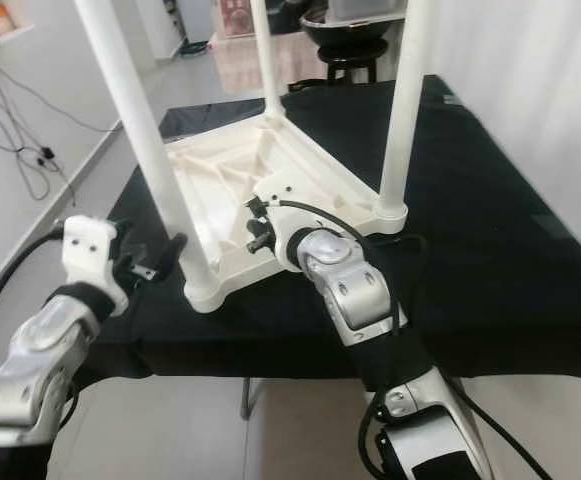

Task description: Building children table

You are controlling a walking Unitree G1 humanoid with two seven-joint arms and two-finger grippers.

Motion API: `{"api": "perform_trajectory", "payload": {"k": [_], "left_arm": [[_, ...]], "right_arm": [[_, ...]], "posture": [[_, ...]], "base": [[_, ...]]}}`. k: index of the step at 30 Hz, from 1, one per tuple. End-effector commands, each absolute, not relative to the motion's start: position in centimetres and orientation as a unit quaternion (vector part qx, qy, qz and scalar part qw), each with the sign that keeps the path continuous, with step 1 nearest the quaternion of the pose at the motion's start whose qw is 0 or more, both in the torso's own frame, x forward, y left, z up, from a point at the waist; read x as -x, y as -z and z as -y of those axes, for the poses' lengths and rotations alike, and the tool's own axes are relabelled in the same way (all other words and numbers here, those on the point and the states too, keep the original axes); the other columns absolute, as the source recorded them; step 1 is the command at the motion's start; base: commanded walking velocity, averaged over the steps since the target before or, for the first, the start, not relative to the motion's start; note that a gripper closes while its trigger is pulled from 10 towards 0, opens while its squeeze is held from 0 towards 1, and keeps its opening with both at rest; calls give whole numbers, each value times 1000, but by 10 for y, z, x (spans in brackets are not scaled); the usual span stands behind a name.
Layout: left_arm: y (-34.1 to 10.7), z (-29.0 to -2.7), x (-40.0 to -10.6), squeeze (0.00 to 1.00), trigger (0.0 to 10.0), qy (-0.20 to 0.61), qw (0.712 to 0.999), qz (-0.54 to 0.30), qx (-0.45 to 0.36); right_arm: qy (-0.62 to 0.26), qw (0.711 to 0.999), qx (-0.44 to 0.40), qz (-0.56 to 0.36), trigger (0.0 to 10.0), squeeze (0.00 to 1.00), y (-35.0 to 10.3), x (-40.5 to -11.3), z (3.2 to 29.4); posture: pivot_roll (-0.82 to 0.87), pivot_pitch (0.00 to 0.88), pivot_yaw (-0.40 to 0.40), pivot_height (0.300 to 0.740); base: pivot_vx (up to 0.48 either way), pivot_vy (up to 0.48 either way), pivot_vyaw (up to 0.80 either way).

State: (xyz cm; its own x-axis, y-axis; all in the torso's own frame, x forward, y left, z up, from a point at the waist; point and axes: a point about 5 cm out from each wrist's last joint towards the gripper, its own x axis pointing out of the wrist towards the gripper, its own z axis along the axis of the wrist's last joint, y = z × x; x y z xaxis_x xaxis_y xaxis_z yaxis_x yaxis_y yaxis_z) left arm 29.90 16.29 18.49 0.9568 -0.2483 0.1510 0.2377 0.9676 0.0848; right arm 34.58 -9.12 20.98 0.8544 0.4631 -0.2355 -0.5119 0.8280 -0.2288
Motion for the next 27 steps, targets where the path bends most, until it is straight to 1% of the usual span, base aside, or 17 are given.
{"api": "perform_trajectory", "payload": {"k": [1, 2, 5, 7, 8, 10, 13, 16, 18, 20, 22, 24, 27], "left_arm": [[-175, -182, -309, 0, 10000, 77, 995, 61, -31], [-175, -182, -309, 0, 10000, 77, 995, 61, -31], [-165, -194, -316, 0, 10000, 38, 998, 45, -32], [-165, -194, -316, 0, 10000, 38, 998, 45, -32], [-155, -211, -314, 0, 10000, -10, 999, 32, -34], [-155, -211, -314, 0, 10000, -10, 999, 32, -34], [-147, -225, -311, 0, 10000, -45, 998, 25, -35], [-142, -230, -310, 0, 10000, -49, 998, 20, -22], [-142, -221, -308, 0, 10000, 18, 999, 34, 38], [-146, -209, -307, 0, 10000, 84, 993, 56, 64], [-146, -209, -307, 0, 10000, 84, 993, 56, 64], [-153, -199, -307, 0, 10000, 130, 987, 74, 66], [-161, -195, -307, 0, 10000, 148, 983, 87, 63]], "right_arm": [[-259, 953, 140, -73, 10000, 0, -216, -346, 89], [-259, 953, 140, -73, 10000, 0, -216, -346, 89], [-258, 953, 139, -72, 10000, 0, -217, -345, 90], [-258, 953, 139, -72, 10000, 0, -217, -345, 90], [-257, 954, 139, -73, 10000, 0, -216, -345, 92], [-257, 954, 139, -73, 10000, 0, -216, -345, 92], [-256, 954, 139, -73, 10000, 0, -216, -345, 93], [-257, 954, 139, -73, 10000, 0, -216, -345, 93], [-259, 953, 139, -72, 10000, 0, -216, -346, 91], [-262, 952, 140, -71, 10000, 0, -216, -345, 90], [-262, 952, 140, -71, 10000, 0, -216, -345, 90], [-264, 951, 140, -71, 10000, 0, -216, -344, 89], [-265, 951, 140, -71, 10000, 0, -216, -343, 89]], "posture": [[-106, 80, 116, 740], [-106, 80, 116, 740], [-111, 92, 123, 740], [-111, 92, 123, 740], [-101, 97, 120, 740], [-101, 97, 120, 740], [-98, 98, 118, 740], [-96, 99, 111, 740], [-96, 98, 105, 740], [-104, 98, 107, 740], [-104, 98, 107, 740], [-111, 97, 110, 740], [-112, 95, 115, 740]], "base": [[0, 0, 0], [0, 0, 0], [0, 0, 0], [0, 0, 0], [0, 0, 0], [0, 0, 0], [0, 0, 0], [0, 0, 0], [0, 0, 0], [0, 0, 0], [0, 0, 0], [0, 0, 0], [0, 0, 0]]}}
